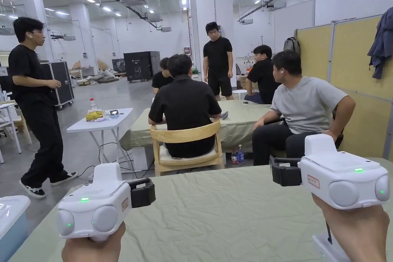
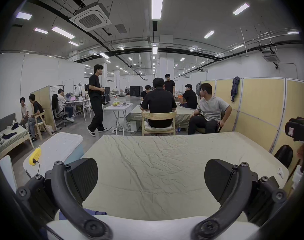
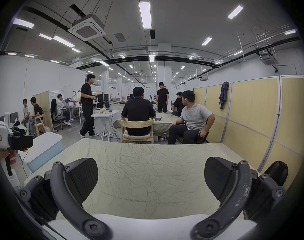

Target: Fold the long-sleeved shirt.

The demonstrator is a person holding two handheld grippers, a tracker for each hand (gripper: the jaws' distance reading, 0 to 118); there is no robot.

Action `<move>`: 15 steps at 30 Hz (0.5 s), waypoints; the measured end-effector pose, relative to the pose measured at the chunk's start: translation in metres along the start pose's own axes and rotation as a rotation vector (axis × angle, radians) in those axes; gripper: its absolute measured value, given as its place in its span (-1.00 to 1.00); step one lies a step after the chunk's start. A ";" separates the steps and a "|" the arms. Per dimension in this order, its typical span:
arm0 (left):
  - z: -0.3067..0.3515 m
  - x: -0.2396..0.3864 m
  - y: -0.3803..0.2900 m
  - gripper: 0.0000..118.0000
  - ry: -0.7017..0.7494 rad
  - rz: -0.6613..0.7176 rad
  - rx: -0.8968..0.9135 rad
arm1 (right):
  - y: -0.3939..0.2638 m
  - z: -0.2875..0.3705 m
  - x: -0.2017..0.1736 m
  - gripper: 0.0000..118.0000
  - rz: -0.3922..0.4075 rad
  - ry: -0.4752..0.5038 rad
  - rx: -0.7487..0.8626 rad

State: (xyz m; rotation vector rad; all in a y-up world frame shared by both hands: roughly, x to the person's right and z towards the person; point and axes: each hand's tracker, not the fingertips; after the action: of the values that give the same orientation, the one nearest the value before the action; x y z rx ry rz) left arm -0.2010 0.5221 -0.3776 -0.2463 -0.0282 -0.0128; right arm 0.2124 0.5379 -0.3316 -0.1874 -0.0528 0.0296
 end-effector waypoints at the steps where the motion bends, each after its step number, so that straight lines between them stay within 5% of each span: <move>1: 0.000 0.000 0.000 1.00 -0.002 0.003 -0.003 | 0.000 0.000 0.000 1.00 0.001 0.001 0.000; 13: 0.010 0.005 -0.007 1.00 0.036 -0.060 0.025 | -0.006 -0.003 -0.003 1.00 -0.018 0.019 -0.023; 15: 0.012 0.001 -0.007 1.00 -0.024 0.018 -0.007 | -0.007 -0.004 -0.006 1.00 -0.013 0.017 -0.027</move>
State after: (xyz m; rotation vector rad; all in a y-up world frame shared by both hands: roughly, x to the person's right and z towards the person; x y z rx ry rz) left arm -0.2005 0.5181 -0.3645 -0.2538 -0.0494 0.0081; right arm 0.2071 0.5296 -0.3342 -0.2140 -0.0372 0.0142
